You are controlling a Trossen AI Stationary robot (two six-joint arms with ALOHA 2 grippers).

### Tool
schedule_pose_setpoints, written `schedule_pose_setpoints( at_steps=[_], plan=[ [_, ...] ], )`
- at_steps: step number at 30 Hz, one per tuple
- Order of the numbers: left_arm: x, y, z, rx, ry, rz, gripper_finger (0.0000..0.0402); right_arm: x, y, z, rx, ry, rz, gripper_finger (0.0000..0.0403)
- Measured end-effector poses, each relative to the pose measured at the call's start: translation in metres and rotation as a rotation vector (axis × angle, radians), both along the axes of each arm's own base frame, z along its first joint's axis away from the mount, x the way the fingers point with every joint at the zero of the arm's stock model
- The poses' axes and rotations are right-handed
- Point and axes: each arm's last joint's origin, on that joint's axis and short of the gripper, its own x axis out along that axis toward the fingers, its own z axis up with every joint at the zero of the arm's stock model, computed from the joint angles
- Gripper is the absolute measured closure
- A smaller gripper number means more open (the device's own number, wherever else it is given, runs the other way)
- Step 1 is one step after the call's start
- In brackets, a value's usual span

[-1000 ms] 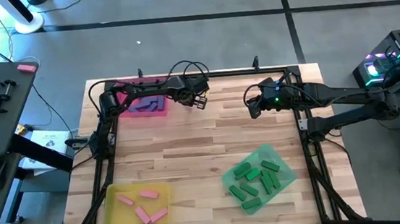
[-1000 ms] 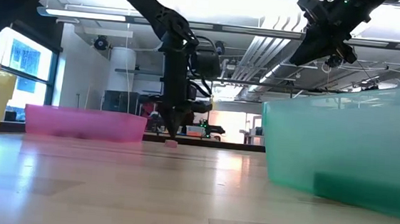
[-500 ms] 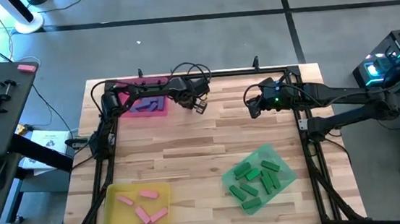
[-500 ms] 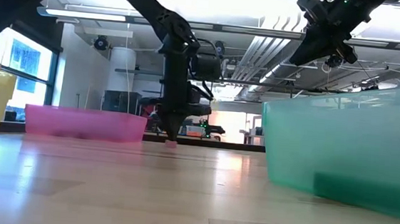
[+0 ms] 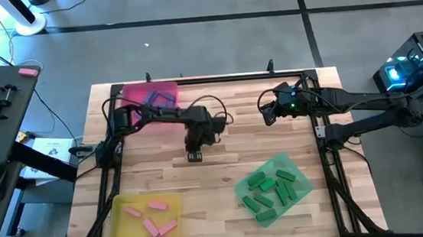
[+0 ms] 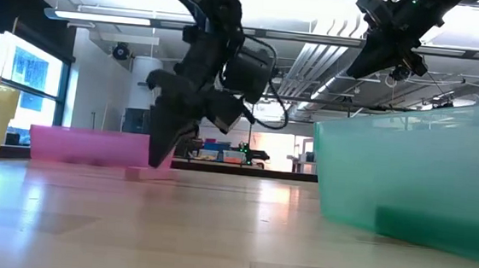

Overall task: Sort blocks
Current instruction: Put the pink block into the yellow bin

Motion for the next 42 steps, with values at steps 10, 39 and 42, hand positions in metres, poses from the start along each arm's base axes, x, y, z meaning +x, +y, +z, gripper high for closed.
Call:
schedule_pose_setpoints(
  at_steps=[10,39,42],
  plan=[
    [0.005,0.004,0.067,0.134,-0.193,0.243,0.0402,0.0,0.0,0.0,-0.023,0.014,0.013,0.0403],
    [-0.11,-0.054,0.051,0.338,-0.462,0.982,0.0256,0.003,0.002,-0.003,0.113,-0.029,-0.001,0.0403],
    [-0.102,-0.05,0.052,0.287,-0.538,0.927,0.0214,0.007,0.001,-0.006,0.155,-0.036,-0.048,0.0403]
  ],
)
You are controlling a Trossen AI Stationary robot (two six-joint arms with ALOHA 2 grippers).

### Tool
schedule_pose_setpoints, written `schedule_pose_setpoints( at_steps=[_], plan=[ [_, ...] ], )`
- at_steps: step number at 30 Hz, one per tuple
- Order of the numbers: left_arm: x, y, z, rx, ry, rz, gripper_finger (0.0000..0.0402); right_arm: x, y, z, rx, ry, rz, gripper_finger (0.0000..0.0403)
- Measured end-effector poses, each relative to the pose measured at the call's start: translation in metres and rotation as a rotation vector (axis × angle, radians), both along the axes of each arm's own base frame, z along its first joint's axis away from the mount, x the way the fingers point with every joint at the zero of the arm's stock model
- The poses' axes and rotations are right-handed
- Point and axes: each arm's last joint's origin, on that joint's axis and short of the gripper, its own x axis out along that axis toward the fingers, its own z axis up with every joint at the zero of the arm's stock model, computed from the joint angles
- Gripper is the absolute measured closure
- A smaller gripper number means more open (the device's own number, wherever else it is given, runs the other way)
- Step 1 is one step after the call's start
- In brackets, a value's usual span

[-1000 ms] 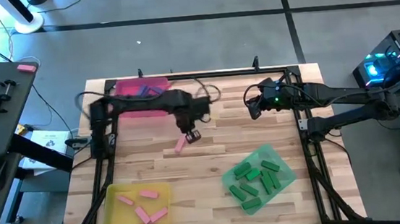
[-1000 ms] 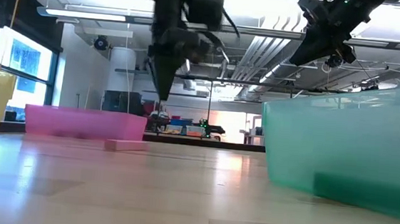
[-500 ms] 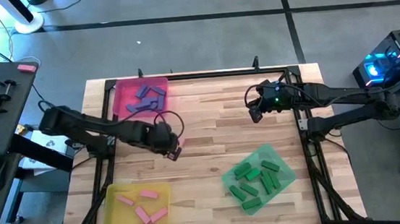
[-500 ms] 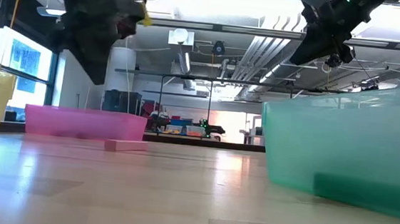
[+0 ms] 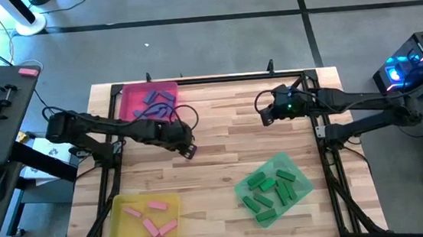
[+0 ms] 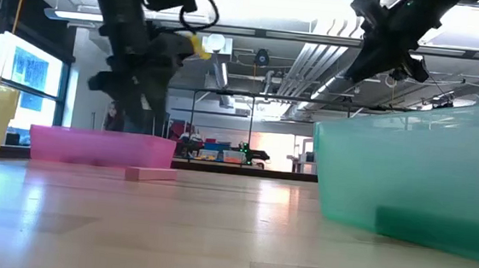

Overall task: Sort blocks
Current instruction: Put the pink block into the yellow bin

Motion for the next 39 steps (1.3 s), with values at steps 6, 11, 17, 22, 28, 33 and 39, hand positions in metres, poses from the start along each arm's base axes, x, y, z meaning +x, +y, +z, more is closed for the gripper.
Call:
schedule_pose_setpoints(
  at_steps=[6,11,17,22,28,33,39],
  plan=[
    [0.009,0.001,0.002,-0.021,-0.079,-0.026,0.0152,0.01,0.002,-0.011,0.049,0.038,-0.011,0.0403],
    [0.012,-0.004,-0.011,-0.022,-0.026,-0.01,0.0136,0.022,0.008,-0.022,0.066,0.098,0.039,0.0403],
    [0.024,-0.009,-0.037,-0.073,0.077,0.017,0.0135,0.025,0.019,-0.023,0.036,0.103,0.112,0.0403],
    [0.044,-0.011,-0.044,-0.039,0.152,0.034,0.0135,0.014,0.025,-0.01,-0.032,0.06,0.133,0.0403],
    [0.056,-0.012,-0.067,-0.026,0.242,0.065,0.0135,-0.002,0.027,0.001,-0.058,0.045,0.165,0.0403],
    [0.056,-0.014,-0.078,-0.05,0.287,0.06,0.0153,-0.011,0.027,0.006,-0.094,0.038,0.194,0.0403],
    [0.048,-0.022,-0.062,-0.038,0.294,0.038,0.0347,-0.011,0.027,0.006,-0.138,0.064,0.235,0.0403]
  ],
)
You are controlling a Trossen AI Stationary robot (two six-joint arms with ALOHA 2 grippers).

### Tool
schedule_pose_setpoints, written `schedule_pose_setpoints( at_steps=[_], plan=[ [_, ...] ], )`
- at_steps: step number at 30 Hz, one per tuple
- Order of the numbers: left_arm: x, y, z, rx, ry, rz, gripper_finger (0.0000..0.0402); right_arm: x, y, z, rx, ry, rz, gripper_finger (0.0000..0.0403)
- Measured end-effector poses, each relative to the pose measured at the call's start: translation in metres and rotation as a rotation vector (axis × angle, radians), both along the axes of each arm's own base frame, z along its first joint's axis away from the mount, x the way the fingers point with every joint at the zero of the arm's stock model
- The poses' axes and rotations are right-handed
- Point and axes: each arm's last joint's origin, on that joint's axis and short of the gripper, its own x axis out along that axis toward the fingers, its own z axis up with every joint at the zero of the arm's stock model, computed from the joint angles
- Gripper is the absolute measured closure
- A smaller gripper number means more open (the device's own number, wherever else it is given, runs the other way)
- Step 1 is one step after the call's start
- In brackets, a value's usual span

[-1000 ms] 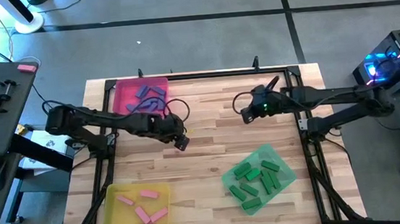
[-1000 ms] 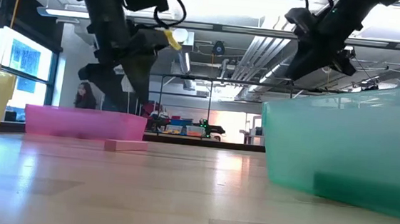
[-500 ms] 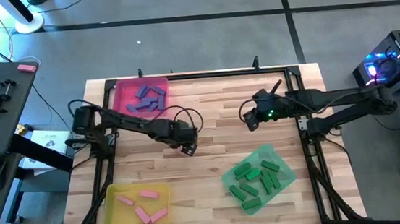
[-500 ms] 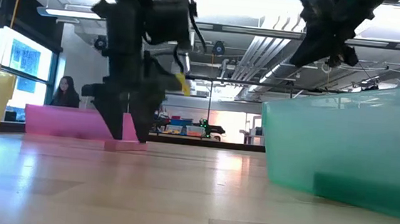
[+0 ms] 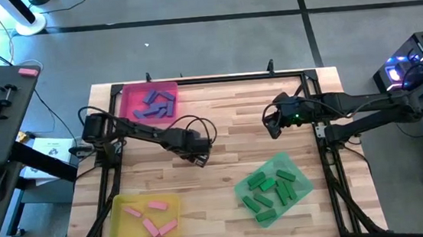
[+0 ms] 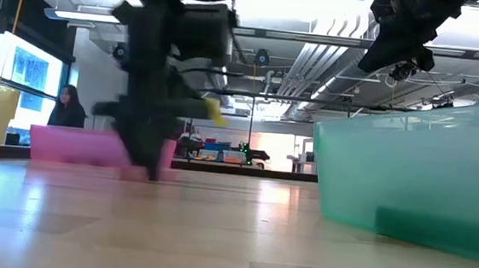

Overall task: Sort blocks
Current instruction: Put the pink block into the yellow bin

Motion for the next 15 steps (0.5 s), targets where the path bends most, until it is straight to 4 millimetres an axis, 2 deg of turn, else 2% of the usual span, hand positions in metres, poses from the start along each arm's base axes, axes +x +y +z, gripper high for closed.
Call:
schedule_pose_setpoints(
  at_steps=[1,3,5,7,12,15],
  plan=[
    [-0.006,-0.003,0.005,0.001,0.023,-0.01,0.036,0.0,0.0,0.0,-0.006,0.002,0.007,0.0403],
    [-0.016,-0.008,0.021,0.001,0.029,-0.06,0.036,0.0,0.0,0.0,-0.015,0.006,0.011,0.0403],
    [-0.024,-0.014,0.049,0.004,-0.038,-0.082,0.036,0.0,0.0,0.001,-0.028,0.006,0.023,0.0403],
    [-0.043,-0.024,0.075,0.027,-0.063,-0.117,0.0359,0.0,0.0,0.001,-0.045,0.005,0.035,0.0403],
    [-0.082,-0.076,0.133,-0.07,-0.348,-0.281,0.0359,0.0,0.0,0.003,-0.079,0.004,0.068,0.0403],
    [-0.105,-0.116,0.143,-0.207,-0.404,-0.308,0.0359,0.0,0.0,0.003,-0.08,0.005,0.069,0.0403]
  ],
)
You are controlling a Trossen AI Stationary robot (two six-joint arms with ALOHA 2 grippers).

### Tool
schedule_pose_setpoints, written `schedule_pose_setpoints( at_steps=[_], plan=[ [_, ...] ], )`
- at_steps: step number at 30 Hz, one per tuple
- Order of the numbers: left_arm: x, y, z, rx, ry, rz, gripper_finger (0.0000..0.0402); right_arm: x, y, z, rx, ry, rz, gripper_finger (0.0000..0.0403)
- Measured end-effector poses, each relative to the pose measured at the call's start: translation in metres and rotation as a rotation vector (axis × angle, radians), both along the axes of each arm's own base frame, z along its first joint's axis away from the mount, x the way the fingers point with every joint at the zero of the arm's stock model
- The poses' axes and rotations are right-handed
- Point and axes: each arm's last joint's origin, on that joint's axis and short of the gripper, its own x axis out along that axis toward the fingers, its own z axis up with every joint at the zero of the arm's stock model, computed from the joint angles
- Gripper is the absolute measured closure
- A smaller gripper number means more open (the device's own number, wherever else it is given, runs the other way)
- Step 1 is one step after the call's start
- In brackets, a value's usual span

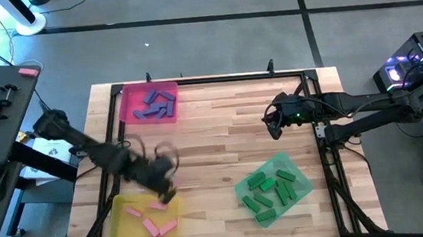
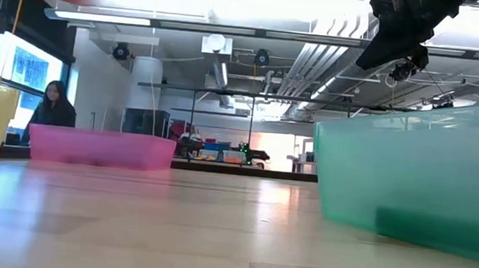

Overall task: Sort blocks
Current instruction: Put the pink block into the yellow bin, then return to Home Position

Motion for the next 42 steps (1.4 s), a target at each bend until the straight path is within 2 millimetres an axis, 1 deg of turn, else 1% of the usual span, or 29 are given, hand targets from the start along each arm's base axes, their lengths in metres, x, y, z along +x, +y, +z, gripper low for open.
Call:
schedule_pose_setpoints(
  at_steps=[4,6,9,11,13,16,21,24,26,28,30,32,34,37,39,42],
  plan=[
    [-0.033,-0.054,-0.011,-0.16,0.17,-0.061,0.0359,0.0,0.0,0.0,0.0,0.0,0.0,0.0403],
    [-0.047,-0.079,-0.022,-0.198,0.257,-0.085,0.0359,0.0,0.0,0.0,0.0,0.0,0.0,0.0403],
    [-0.06,-0.105,-0.037,-0.198,0.308,-0.099,0.0355,0.0,0.0,0.0,0.0,-0.002,0.0,0.0403],
    [-0.064,-0.117,-0.048,-0.186,0.331,-0.107,0.0345,0.0,0.0,0.0,-0.001,-0.003,0.001,0.0403],
    [-0.063,-0.122,-0.057,-0.166,0.353,-0.094,0.0329,0.0,0.0,0.0,-0.005,-0.003,0.005,0.0403],
    [-0.057,-0.121,-0.065,-0.145,0.375,-0.076,0.0296,0.0,0.0,0.0,0.003,-0.008,-0.004,0.0403],
    [-0.051,-0.112,-0.066,-0.133,0.433,-0.126,0.0236,0.001,0.0,0.0,0.032,-0.017,-0.018,0.0403],
    [-0.049,-0.106,-0.062,-0.134,0.458,-0.199,0.021,0.001,0.001,0.0,0.058,-0.02,-0.009,0.0403],
    [-0.047,-0.1,-0.059,-0.134,0.471,-0.244,0.02,0.001,0.002,0.0,0.088,-0.026,0.013,0.0403],
    [-0.041,-0.091,-0.054,-0.129,0.439,-0.277,0.0197,0.002,0.004,0.003,0.13,-0.055,0.06,0.0403],
    [-0.033,-0.076,-0.044,-0.071,0.33,-0.281,0.0197,-0.001,0.009,0.009,0.161,-0.107,0.113,0.0403],
    [-0.02,-0.055,-0.033,0.033,0.186,-0.269,0.0202,-0.007,0.013,0.017,0.174,-0.176,0.132,0.0403],
    [-0.007,-0.028,-0.021,0.17,0.051,-0.255,0.0213,-0.016,0.015,0.025,0.172,-0.234,0.123,0.0403],
    [0.011,0.022,-0.004,0.371,-0.05,-0.22,0.0246,-0.034,0.016,0.035,0.169,-0.31,0.067,0.0403],
    [0.019,0.06,0.004,0.476,-0.059,-0.187,0.0283,-0.045,0.015,0.04,0.164,-0.347,0.037,0.0403],
    [0.024,0.114,0.014,0.581,-0.092,-0.113,0.0359,-0.059,0.014,0.043,0.157,-0.373,-0.01,0.0403]
  ],
)
